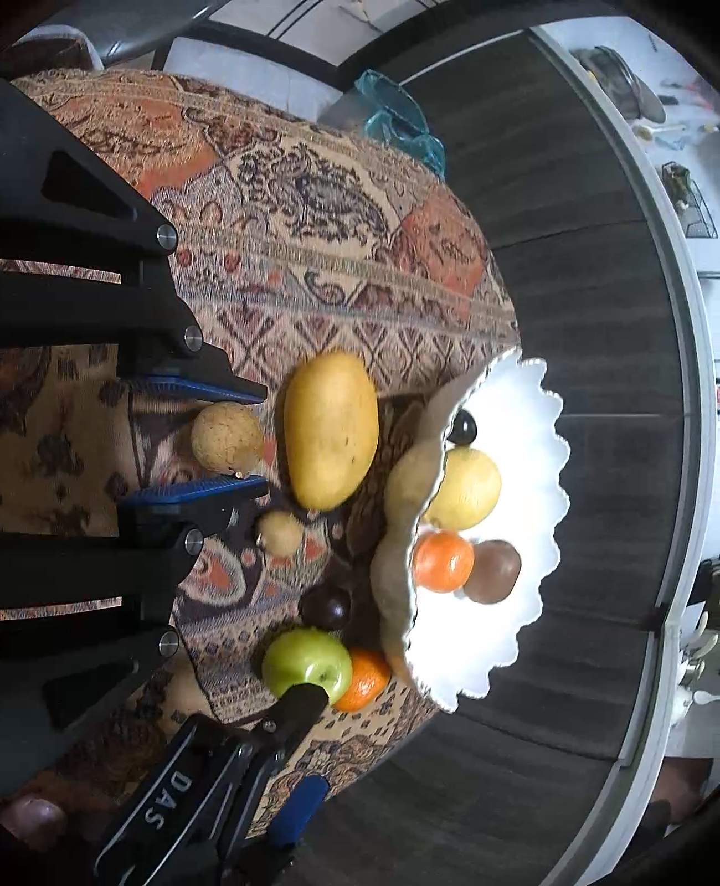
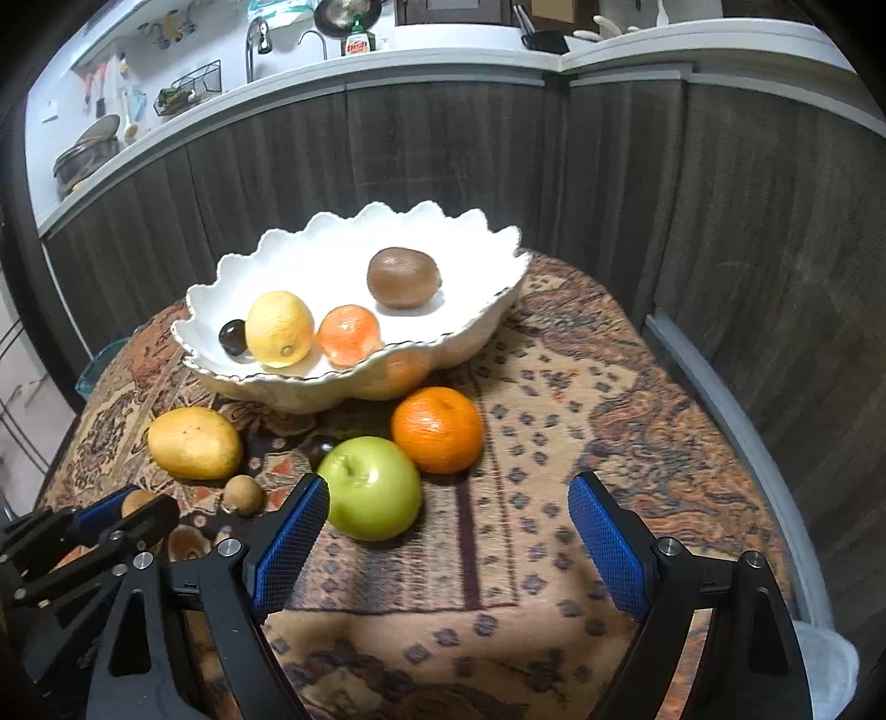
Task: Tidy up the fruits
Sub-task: 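Close the left tool on a small brown fruit while the right tool grasps the green apple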
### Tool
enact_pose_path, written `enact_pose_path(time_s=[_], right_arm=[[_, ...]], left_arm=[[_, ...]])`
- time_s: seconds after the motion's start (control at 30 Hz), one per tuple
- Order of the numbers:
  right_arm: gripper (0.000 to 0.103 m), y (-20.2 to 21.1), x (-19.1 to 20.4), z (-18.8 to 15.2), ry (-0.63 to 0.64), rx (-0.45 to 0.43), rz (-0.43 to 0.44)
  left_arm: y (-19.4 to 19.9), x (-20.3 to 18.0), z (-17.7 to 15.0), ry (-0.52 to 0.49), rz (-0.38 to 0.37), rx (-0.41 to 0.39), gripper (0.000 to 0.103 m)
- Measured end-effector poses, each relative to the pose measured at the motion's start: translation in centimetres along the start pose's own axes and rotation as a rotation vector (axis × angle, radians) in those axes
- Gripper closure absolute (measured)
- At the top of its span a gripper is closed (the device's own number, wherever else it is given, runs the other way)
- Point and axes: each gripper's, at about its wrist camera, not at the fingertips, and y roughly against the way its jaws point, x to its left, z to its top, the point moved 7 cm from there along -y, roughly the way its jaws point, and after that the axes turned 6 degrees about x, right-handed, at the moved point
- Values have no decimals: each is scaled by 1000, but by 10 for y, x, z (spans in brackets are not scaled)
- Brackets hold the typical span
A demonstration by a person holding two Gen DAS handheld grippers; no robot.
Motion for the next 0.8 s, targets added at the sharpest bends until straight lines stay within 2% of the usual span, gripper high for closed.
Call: enact_pose_path(time_s=[0.3, 0.57, 0.8], right_arm=[[25, -26, 22, -3, 6, 64, 40], [52, -44, 36, -8, 9, 114, 77], [53, -37, 38, -10, 13, 101, 107]], left_arm=[[-2, 15, 2, 27, 6, -7, 77], [-2, 20, 1, 35, 7, -8, 77], [2, 14, 3, 26, -2, -16, 77]])
